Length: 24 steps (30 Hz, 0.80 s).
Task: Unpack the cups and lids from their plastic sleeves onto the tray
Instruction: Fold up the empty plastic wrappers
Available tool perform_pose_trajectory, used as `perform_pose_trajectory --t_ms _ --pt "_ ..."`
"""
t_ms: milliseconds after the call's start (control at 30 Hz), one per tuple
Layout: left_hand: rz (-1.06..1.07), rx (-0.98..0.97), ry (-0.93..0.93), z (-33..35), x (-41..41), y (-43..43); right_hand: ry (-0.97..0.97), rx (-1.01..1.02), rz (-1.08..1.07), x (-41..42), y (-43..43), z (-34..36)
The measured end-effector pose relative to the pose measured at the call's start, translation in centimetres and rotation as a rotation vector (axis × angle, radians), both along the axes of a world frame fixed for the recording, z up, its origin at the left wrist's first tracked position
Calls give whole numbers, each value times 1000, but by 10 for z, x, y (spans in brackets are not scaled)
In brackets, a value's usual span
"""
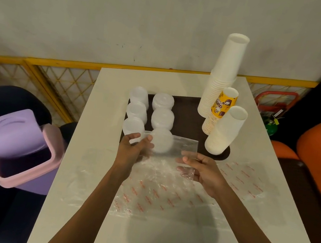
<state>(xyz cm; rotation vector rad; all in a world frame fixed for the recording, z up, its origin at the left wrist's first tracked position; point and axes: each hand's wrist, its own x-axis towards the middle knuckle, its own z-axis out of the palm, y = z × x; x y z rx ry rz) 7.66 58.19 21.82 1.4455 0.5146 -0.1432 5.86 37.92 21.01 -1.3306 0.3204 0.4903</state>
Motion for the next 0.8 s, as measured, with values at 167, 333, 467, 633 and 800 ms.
perform_pose_trajectory --t_ms 167,333,467,633,800 --pt "-271 -134 144 -9 -12 11 14 -49 28 -1 -3 0" --pt "-218 -64 138 -9 -19 9 45 -9 126 -5 -5 2" --pt "-201 -9 107 -11 -20 8 13 -38 113 -8 -5 1" --pt "-190 19 82 -13 -22 11 4 -40 88 -10 -4 0" --pt "-323 -26 83 -8 -26 19 2 -47 68 -10 -4 1"
